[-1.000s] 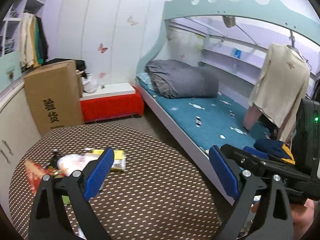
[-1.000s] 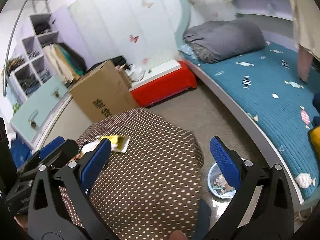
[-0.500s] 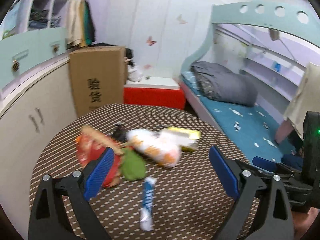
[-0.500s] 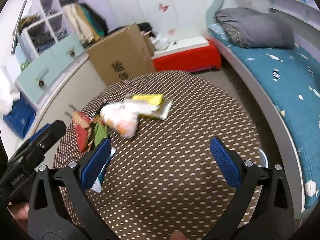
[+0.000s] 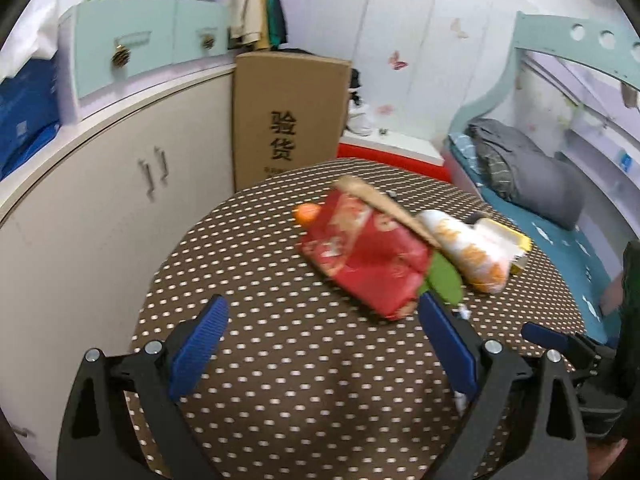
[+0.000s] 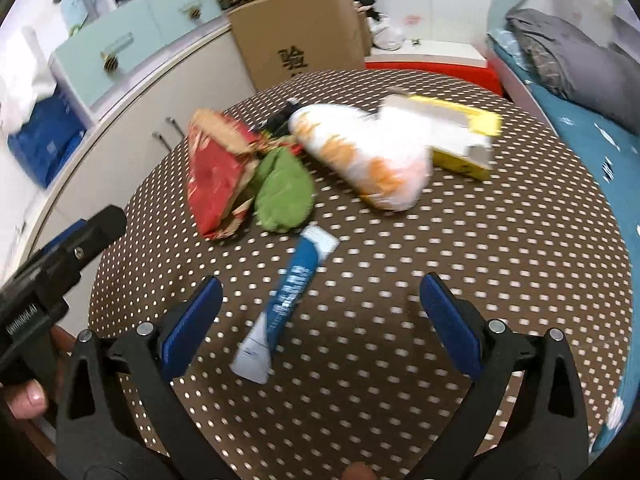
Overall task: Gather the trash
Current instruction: 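Grasp the red paper snack bag with the left tool while the right grasps the blue tube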
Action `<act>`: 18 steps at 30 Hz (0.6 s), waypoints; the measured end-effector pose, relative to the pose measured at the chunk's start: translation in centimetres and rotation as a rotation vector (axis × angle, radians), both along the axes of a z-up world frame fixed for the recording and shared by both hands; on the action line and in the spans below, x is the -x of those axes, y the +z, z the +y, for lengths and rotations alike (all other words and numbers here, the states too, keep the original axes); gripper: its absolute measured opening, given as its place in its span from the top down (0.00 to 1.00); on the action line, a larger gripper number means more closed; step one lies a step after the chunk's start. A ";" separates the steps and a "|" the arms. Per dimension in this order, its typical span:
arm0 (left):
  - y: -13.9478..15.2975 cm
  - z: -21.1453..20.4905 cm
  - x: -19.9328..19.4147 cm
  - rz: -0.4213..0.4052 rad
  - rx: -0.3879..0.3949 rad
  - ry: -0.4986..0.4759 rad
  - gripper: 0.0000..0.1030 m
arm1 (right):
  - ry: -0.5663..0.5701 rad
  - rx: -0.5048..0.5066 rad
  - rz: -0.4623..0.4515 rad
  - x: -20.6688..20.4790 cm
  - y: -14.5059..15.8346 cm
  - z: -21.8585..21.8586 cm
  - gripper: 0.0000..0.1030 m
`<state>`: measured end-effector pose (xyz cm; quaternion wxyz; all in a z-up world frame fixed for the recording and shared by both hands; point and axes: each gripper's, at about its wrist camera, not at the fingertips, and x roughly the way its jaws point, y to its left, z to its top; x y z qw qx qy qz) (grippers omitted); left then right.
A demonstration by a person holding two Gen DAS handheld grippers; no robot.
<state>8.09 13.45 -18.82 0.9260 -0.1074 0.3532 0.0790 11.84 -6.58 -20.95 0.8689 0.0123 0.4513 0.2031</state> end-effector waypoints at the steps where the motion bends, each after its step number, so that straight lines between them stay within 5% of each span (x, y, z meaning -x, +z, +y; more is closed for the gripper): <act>1: -0.1 0.1 0.0 0.002 0.002 0.006 0.09 | 0.009 0.009 -0.001 0.0 -0.2 0.5 0.12; 4: -0.1 0.2 -0.5 0.003 0.005 0.012 0.09 | 0.034 0.053 0.000 -0.1 -1.2 1.9 0.42; 5: 0.0 0.0 -0.7 0.001 0.005 0.009 0.09 | 0.041 0.076 -0.002 -0.1 -1.5 2.3 0.44; 8: 0.2 -0.8 -1.8 -0.004 0.000 -0.006 0.09 | 0.045 0.117 -0.041 0.3 -1.7 2.7 0.82; 18: -0.4 -4.6 -9.3 0.050 -0.095 0.017 0.09 | 0.000 0.043 -0.022 0.0 -1.8 -1.5 0.85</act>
